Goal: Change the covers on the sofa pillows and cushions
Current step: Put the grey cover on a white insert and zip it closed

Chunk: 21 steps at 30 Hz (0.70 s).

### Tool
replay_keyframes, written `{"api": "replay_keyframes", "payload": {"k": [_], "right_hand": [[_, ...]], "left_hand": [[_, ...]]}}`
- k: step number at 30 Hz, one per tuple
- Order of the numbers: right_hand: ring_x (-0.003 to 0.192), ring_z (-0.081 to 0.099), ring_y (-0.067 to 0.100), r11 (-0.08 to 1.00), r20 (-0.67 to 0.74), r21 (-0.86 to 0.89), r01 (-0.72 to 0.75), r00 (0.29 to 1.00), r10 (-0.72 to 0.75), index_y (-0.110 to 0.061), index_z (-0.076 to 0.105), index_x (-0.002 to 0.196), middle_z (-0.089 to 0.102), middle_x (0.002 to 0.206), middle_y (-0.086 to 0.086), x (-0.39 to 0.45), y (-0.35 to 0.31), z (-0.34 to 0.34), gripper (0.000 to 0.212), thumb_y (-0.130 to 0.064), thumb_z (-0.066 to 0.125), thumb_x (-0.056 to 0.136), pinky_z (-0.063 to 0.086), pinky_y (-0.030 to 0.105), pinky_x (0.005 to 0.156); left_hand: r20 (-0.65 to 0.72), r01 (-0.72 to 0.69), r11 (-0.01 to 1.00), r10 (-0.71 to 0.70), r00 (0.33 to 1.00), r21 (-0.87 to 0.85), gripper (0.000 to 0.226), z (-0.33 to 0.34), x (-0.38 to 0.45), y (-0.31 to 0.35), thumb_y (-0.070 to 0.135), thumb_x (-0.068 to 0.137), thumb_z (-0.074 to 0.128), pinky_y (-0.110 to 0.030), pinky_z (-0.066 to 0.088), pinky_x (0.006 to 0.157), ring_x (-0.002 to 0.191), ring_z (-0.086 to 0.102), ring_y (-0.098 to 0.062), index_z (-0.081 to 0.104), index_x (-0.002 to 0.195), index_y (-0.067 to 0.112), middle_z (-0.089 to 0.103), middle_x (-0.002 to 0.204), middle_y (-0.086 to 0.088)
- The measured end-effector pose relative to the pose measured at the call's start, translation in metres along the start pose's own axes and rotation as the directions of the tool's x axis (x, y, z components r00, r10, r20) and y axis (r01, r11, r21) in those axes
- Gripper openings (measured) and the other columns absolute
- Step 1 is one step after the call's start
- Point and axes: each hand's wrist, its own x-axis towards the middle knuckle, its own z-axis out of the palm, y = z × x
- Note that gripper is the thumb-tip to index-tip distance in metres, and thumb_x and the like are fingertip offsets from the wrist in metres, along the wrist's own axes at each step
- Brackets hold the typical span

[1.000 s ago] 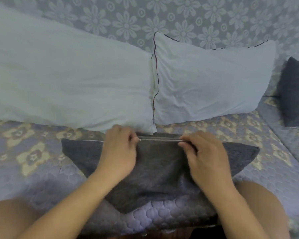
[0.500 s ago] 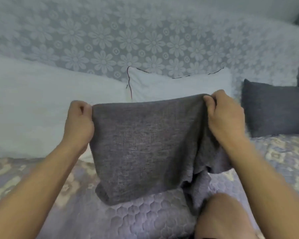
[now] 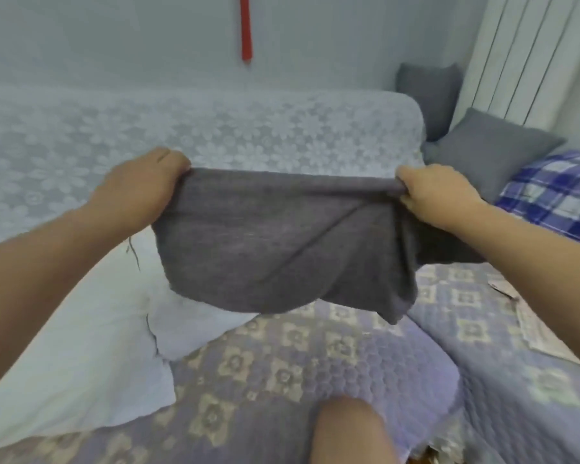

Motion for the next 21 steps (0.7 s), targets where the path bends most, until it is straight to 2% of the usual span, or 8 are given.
{"api": "replay_keyframes", "payload": {"k": [3, 5, 7, 11, 14, 17, 19, 21], "right_hand": [[0.082, 0.056, 0.034, 0.984, 0.344, -0.061, -0.166, 0.922, 0.177, -0.007, 0.061, 0.090, 0.067, 0.105, 0.021, -0.002, 0.026, 0.013, 0.027, -0.034, 0.060, 0.095, 0.049, 0.036, 0.075], [0.088, 0.059, 0.032, 0.968, 0.511, -0.102, -0.231, 0.822, 0.250, -0.006, 0.069, 0.104, 0.067, 0.113, 0.018, -0.015, 0.043, 0.016, 0.032, -0.035, 0.062, 0.096, 0.050, 0.032, 0.080], [0.097, 0.062, 0.038, 0.935, 0.324, 0.040, -0.354, 0.889, 0.323, -0.010, 0.070, 0.102, 0.066, 0.115, 0.021, -0.020, 0.070, 0.008, 0.018, -0.022, 0.058, 0.095, 0.053, 0.038, 0.085], [0.095, 0.059, 0.047, 0.838, -0.275, 0.243, -0.489, 0.793, 0.543, -0.008, 0.057, 0.108, 0.063, 0.103, 0.028, -0.039, 0.084, 0.004, 0.021, -0.007, 0.048, 0.090, 0.040, 0.042, 0.069], [0.106, 0.062, 0.040, 0.936, 0.309, -0.029, -0.350, 0.888, 0.341, -0.007, 0.061, 0.123, 0.064, 0.120, 0.024, -0.049, 0.080, 0.025, 0.031, -0.018, 0.051, 0.096, 0.047, 0.041, 0.080], [0.112, 0.061, 0.036, 0.867, 0.430, 0.016, -0.498, 0.786, 0.444, -0.009, 0.066, 0.122, 0.064, 0.125, 0.018, -0.049, 0.100, 0.017, 0.032, -0.022, 0.053, 0.096, 0.051, 0.036, 0.089], [0.099, 0.063, 0.037, 0.732, 0.194, 0.332, -0.594, 0.803, 0.564, -0.010, 0.068, 0.106, 0.068, 0.109, 0.017, -0.044, 0.113, 0.005, 0.021, -0.015, 0.052, 0.092, 0.050, 0.036, 0.074], [0.084, 0.065, 0.032, 0.476, 0.251, 0.680, -0.558, 0.787, 0.564, -0.011, 0.069, 0.102, 0.070, 0.099, 0.018, -0.033, 0.108, -0.006, 0.016, -0.013, 0.056, 0.093, 0.049, 0.036, 0.066]], "left_hand": [[-0.024, -0.138, 0.988, 0.137, 0.990, -0.066, 0.019, -0.004, 0.031, 0.066, 0.033, 0.105, 0.042, -0.041, 0.043, 0.075, 0.094, 0.060, -0.035, 0.058, 0.102, 0.023, 0.057, 0.105, -0.006], [0.244, -0.216, 0.975, 0.222, 0.944, -0.052, 0.018, 0.007, 0.045, 0.094, 0.033, 0.106, 0.045, -0.039, 0.044, 0.080, 0.095, 0.057, -0.027, 0.059, 0.112, 0.024, 0.059, 0.114, -0.003], [0.317, -0.112, 0.993, 0.094, 0.944, 0.040, 0.019, 0.016, 0.055, 0.109, 0.029, 0.107, 0.044, -0.042, 0.048, 0.079, 0.092, 0.057, -0.029, 0.058, 0.111, 0.017, 0.059, 0.113, -0.008], [-0.127, 0.228, 0.928, -0.274, 0.953, -0.295, 0.013, 0.039, 0.065, 0.147, 0.025, 0.104, 0.042, -0.044, 0.039, 0.067, 0.075, 0.049, -0.032, 0.048, 0.100, 0.014, 0.053, 0.087, -0.007], [0.427, 0.244, 0.969, -0.201, 0.882, -0.047, 0.008, 0.074, 0.055, 0.165, 0.010, 0.093, 0.053, -0.045, 0.053, 0.060, 0.068, 0.063, -0.034, 0.058, 0.096, 0.006, 0.061, 0.076, -0.014], [0.383, 0.335, 0.921, -0.241, 0.892, -0.201, 0.010, 0.087, 0.064, 0.177, 0.016, 0.094, 0.049, -0.044, 0.053, 0.068, 0.077, 0.063, -0.034, 0.055, 0.095, 0.009, 0.063, 0.086, -0.014], [0.413, 0.446, 0.690, -0.229, 0.882, -0.570, 0.011, 0.079, 0.078, 0.201, 0.016, 0.098, 0.047, -0.045, 0.059, 0.070, 0.074, 0.068, -0.034, 0.053, 0.099, 0.007, 0.067, 0.085, -0.017], [0.582, 0.558, 0.359, -0.049, 0.812, -0.748, 0.012, 0.062, 0.087, 0.239, 0.014, 0.102, 0.046, -0.042, 0.062, 0.070, 0.069, 0.072, -0.030, 0.056, 0.103, 0.009, 0.069, 0.082, -0.018]]}}
